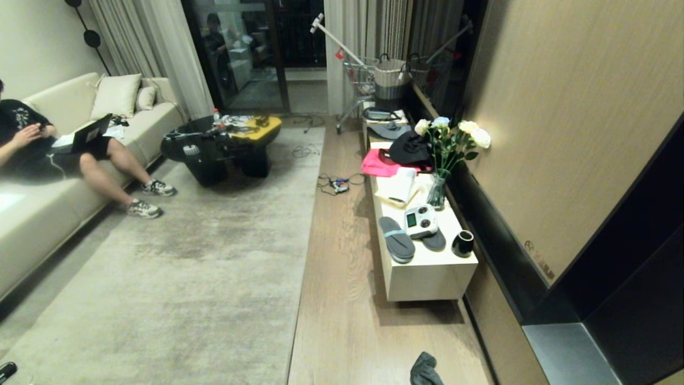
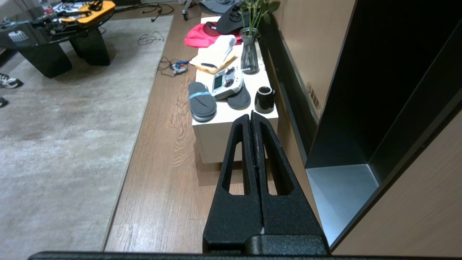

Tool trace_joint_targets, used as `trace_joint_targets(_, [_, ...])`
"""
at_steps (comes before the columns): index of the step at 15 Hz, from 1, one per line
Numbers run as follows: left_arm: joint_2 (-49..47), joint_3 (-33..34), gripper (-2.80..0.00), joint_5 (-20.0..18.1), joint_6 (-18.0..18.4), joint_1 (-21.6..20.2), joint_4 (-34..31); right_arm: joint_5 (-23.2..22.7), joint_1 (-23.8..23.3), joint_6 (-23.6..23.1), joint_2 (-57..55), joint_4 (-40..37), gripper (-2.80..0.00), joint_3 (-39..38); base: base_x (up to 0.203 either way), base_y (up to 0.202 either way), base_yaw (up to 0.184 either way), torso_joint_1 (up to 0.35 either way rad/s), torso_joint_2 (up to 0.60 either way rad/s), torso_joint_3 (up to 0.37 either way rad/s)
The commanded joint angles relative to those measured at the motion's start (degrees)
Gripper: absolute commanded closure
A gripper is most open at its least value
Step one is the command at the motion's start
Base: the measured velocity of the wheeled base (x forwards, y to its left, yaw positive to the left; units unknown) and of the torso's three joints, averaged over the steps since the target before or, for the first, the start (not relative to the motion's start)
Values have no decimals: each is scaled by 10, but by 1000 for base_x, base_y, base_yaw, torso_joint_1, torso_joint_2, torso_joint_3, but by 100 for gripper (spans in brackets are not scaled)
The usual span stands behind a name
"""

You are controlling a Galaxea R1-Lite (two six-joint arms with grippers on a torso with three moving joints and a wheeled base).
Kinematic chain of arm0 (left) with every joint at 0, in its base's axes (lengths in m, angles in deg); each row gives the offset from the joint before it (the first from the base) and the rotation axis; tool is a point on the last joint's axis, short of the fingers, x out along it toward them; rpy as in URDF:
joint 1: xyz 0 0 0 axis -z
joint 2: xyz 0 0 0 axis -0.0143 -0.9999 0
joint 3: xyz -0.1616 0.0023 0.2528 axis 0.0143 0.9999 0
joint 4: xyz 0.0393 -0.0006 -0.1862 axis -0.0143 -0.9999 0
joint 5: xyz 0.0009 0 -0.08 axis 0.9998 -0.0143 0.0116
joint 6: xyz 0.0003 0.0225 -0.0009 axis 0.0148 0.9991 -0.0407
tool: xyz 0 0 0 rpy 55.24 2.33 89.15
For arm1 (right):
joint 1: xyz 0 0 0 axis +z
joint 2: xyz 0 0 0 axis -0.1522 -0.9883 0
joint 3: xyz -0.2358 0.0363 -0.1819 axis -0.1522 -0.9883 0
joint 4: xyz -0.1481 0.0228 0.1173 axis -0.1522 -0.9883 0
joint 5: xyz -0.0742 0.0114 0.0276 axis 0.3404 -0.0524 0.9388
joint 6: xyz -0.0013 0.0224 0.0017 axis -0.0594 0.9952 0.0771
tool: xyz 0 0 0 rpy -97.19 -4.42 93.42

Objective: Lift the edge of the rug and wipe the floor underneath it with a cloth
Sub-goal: Pick up the rag

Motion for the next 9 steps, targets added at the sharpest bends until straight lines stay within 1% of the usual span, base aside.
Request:
trace_joint_targets(1, [0,0,0,0,0,0,0,-1,0,1,-1,0,0,0,0,0,0,-127,325,172])
trace_joint_targets(9, [0,0,0,0,0,1,0,-1,0,1,-1,3,0,0,0,0,0,-128,311,179])
